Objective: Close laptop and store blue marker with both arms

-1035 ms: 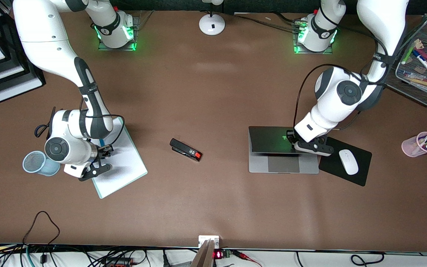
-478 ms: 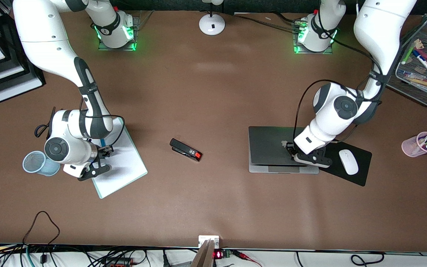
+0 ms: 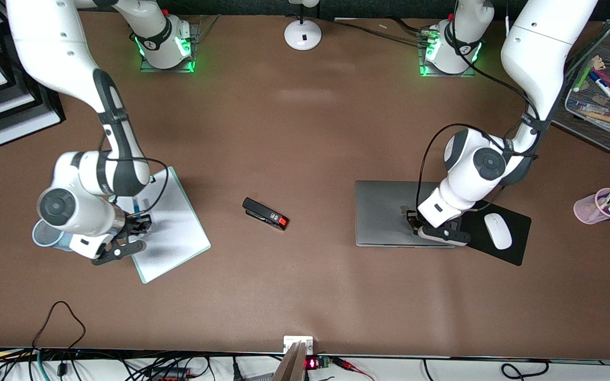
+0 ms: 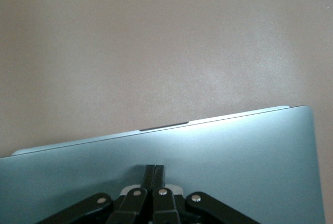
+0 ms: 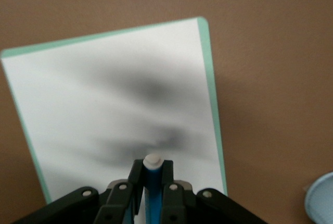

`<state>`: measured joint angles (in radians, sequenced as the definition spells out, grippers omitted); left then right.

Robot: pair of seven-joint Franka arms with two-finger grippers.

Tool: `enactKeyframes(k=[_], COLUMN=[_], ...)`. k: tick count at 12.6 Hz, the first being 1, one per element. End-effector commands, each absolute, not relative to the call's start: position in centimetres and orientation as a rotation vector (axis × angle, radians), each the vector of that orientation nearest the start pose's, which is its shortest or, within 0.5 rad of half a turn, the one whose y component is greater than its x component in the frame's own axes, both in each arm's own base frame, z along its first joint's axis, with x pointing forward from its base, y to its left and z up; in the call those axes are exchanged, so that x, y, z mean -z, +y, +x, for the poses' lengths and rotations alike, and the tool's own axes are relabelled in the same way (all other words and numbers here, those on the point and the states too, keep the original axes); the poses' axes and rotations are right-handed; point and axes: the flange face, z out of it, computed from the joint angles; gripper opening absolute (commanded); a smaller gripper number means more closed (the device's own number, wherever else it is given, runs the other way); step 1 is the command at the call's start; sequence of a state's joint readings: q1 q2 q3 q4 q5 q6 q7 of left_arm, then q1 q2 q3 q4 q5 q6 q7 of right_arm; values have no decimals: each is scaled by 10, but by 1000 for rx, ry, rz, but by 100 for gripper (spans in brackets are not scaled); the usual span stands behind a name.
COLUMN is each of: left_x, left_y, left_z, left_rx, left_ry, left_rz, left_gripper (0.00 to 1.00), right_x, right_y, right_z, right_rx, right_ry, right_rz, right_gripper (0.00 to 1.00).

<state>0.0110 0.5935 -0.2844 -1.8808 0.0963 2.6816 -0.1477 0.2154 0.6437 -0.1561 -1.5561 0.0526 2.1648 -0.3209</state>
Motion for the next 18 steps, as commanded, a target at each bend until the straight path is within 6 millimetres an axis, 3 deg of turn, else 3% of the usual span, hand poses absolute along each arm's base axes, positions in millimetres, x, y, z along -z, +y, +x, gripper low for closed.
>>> enactKeyframes(k=[1,6,8,9,14,16,18], left_x=[-213,-193,-189,-188,-184,-205,-239], left_y=[-172,-172,-170,-171,-164,-158,-155], left_z=[651,653,653,652,652,654,653], left_rx=[365,408,404,403,389,358,259], left_ry=[298,294,294,296,294,291,313], left_rz=[-3236,-3247,-3244,-3243,-3237,-3221,-3188], left_gripper=[0,0,0,0,0,0,0], right_x=[-324,-427,-480,-493,-495,-491,-480], right_y=[56,12,8,5,-97,-126,-157], right_z=[688,673,670,668,663,659,652], right_rx=[-33,62,195,243,426,494,565], right_ry=[-675,-914,-1049,-1089,-1329,-1424,-1463], right_rz=[-3103,-3008,-2941,-2883,-2649,-2561,-2448], right_gripper=[0,0,0,0,0,0,0])
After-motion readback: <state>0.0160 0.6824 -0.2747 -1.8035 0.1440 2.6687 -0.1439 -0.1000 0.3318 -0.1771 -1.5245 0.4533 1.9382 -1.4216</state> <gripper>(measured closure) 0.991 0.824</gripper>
